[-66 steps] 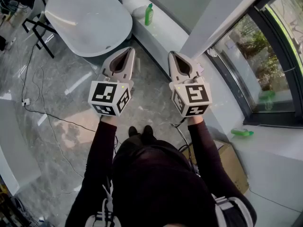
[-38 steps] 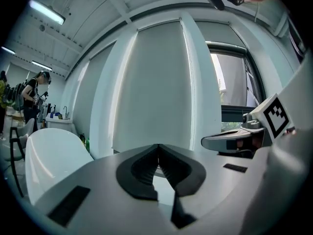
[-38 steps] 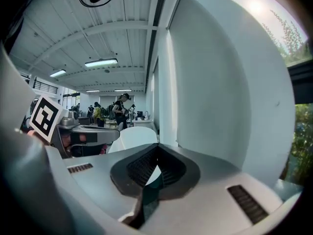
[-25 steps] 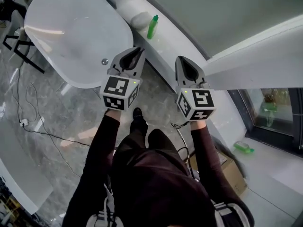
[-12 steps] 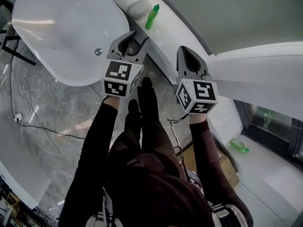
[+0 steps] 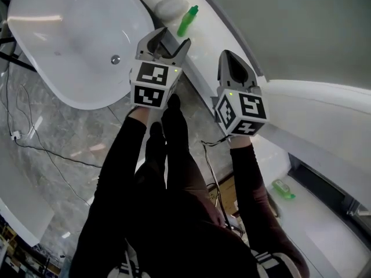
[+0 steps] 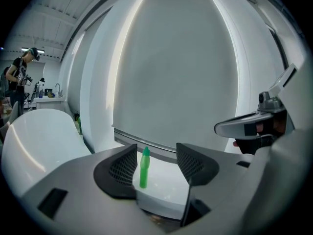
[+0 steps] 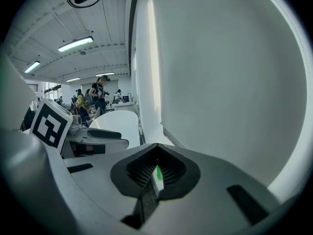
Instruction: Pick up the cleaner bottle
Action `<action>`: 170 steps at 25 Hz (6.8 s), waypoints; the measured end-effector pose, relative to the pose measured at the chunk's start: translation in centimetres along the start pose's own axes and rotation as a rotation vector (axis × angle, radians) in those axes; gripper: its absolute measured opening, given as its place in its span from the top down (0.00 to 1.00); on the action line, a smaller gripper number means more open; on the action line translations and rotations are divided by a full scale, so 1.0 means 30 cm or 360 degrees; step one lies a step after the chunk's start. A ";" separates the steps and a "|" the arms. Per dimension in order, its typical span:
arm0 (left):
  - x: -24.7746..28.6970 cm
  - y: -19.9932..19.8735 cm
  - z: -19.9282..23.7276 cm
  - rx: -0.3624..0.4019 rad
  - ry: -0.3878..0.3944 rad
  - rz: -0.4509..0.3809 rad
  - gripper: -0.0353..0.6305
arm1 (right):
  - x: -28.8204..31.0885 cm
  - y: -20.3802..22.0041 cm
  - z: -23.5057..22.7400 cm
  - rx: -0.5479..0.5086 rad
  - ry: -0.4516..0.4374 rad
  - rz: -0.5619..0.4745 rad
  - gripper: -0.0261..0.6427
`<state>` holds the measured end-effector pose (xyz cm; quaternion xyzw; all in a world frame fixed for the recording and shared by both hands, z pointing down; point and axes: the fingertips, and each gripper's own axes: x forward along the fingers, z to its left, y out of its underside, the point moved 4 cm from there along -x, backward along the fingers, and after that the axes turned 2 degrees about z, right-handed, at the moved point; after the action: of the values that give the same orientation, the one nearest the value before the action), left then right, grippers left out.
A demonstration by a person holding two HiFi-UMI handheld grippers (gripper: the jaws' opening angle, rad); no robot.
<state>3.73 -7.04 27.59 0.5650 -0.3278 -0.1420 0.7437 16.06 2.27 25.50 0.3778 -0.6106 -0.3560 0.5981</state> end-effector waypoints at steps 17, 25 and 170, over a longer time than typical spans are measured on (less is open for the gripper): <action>0.314 0.234 0.102 -0.0019 -0.0048 0.0151 0.55 | 0.278 0.179 -0.096 0.0034 0.0006 0.0157 0.96; 0.415 0.366 0.137 -0.0028 -0.0058 0.0217 0.55 | 0.376 0.257 -0.126 0.0046 0.0029 0.0209 0.96; 0.114 -0.050 0.449 0.0193 -0.0557 -0.0175 0.65 | 0.557 0.016 0.185 -0.0103 -0.0270 0.0116 0.96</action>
<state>-2.21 -19.59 29.29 0.5926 -0.4288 -0.2585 0.6309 10.51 -12.43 33.45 0.3042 -0.6607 -0.3843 0.5686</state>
